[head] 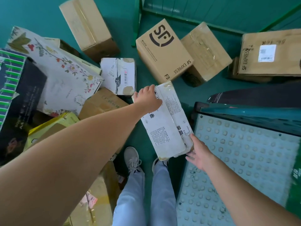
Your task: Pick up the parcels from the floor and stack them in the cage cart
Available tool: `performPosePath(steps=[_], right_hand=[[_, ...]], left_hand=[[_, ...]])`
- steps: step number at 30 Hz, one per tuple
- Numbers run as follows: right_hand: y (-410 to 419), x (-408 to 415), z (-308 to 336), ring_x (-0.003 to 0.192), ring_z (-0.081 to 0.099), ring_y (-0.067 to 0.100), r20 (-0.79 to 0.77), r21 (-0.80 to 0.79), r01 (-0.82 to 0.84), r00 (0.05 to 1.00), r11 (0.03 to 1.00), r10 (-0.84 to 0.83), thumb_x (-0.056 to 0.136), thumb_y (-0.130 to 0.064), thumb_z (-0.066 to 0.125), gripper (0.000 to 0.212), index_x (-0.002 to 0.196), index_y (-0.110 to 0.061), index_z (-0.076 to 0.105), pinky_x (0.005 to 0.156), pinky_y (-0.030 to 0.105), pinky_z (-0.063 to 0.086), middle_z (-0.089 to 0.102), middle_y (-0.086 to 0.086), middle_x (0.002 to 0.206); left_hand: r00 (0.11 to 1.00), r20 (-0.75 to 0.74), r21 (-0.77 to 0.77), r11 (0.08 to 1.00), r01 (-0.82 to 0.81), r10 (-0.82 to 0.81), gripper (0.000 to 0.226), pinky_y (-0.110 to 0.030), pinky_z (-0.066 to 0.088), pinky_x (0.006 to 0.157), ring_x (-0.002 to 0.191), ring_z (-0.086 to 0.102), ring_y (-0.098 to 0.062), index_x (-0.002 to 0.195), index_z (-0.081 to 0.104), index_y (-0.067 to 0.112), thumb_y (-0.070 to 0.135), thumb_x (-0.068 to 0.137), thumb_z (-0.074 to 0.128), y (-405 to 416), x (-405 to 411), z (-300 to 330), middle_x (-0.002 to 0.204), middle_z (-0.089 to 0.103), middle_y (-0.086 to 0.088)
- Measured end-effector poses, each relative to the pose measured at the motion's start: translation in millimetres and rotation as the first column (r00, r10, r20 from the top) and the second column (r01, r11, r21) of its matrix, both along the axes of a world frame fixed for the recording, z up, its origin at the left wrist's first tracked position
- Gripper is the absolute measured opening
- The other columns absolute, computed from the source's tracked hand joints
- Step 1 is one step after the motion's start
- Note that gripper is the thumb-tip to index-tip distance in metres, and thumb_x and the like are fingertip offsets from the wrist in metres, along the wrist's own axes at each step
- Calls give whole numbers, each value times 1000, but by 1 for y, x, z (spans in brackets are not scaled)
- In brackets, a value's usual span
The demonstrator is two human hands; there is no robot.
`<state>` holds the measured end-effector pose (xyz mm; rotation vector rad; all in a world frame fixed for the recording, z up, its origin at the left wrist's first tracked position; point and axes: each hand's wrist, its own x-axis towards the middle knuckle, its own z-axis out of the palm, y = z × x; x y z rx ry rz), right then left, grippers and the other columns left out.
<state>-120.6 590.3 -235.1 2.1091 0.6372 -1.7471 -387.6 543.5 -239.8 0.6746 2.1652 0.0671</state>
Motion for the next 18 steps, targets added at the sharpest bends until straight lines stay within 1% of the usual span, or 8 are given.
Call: performPosePath(steps=[3, 4, 6, 9, 10, 13, 14, 18], right_hand=[[-11, 4, -4, 113, 64, 25, -33, 16, 135, 990, 991, -134, 98, -51, 64, 51, 140, -24, 56, 97, 41, 50, 66, 9, 128], [-16, 2, -3, 110, 65, 24, -39, 20, 166, 985, 986, -165, 97, -50, 64, 47, 137, -25, 58, 95, 40, 49, 68, 7, 124], [-29, -3, 3, 106, 64, 22, -44, 41, 201, 979, 979, -199, 96, -50, 64, 44, 132, -27, 61, 90, 38, 49, 69, 4, 119], [-46, -8, 17, 102, 63, 20, -32, 96, 241, 970, 966, -239, 95, -51, 65, 41, 130, -29, 59, 72, 35, 48, 68, 1, 117], [-51, -8, 22, 102, 63, 20, -27, 114, 244, 970, 963, -243, 95, -51, 64, 41, 130, -30, 59, 70, 35, 47, 68, 1, 116], [-61, -6, 47, 105, 64, 22, -33, 164, 227, 974, 960, -225, 95, -50, 64, 44, 133, -29, 56, 77, 37, 46, 68, 2, 119], [-64, -5, 63, 105, 64, 22, -45, 182, 216, 976, 959, -212, 96, -49, 64, 45, 134, -28, 55, 77, 37, 47, 68, 3, 119], [-72, 3, 128, 102, 66, 24, -90, 271, 126, 990, 954, -105, 95, -46, 65, 51, 136, -22, 47, 69, 33, 49, 66, 8, 119]], left_hand=[[999, -46, -12, 1000, 24, -24, 80, -51, 17, 123, 149, 30, -28, 160, 23, 24, 55, 95, 56, -9, 4, 3, 160, 35, -4], [999, -45, -28, 1000, 5, -6, 81, -51, 18, 123, 149, 31, -29, 159, 23, 24, 59, 94, 56, -13, 4, 5, 159, 35, -4], [995, -4, -77, 992, -97, 97, 87, -53, 21, 122, 148, 31, -31, 160, 22, 22, 66, 92, 55, -26, 5, 12, 159, 33, -7], [973, 27, -144, 964, -225, 231, 100, -55, 23, 121, 150, 26, -34, 162, 13, 15, 73, 90, 51, -45, 9, 28, 163, 23, -10], [970, 16, -150, 960, -237, 242, 101, -55, 22, 121, 150, 24, -35, 162, 11, 14, 74, 90, 50, -53, 12, 36, 163, 23, -11], [959, 12, -126, 952, -280, 284, 102, -55, 24, 121, 148, 26, -35, 161, 12, 13, 74, 89, 52, -74, 16, 63, 159, 26, -12], [958, 15, -119, 952, -283, 286, 103, -55, 25, 121, 148, 27, -36, 161, 12, 13, 74, 89, 52, -80, 17, 79, 159, 26, -12], [979, -17, -111, 973, -203, 202, 107, -55, 28, 121, 149, 24, -40, 162, 9, 11, 77, 88, 51, -86, 19, 149, 164, 21, -14]])
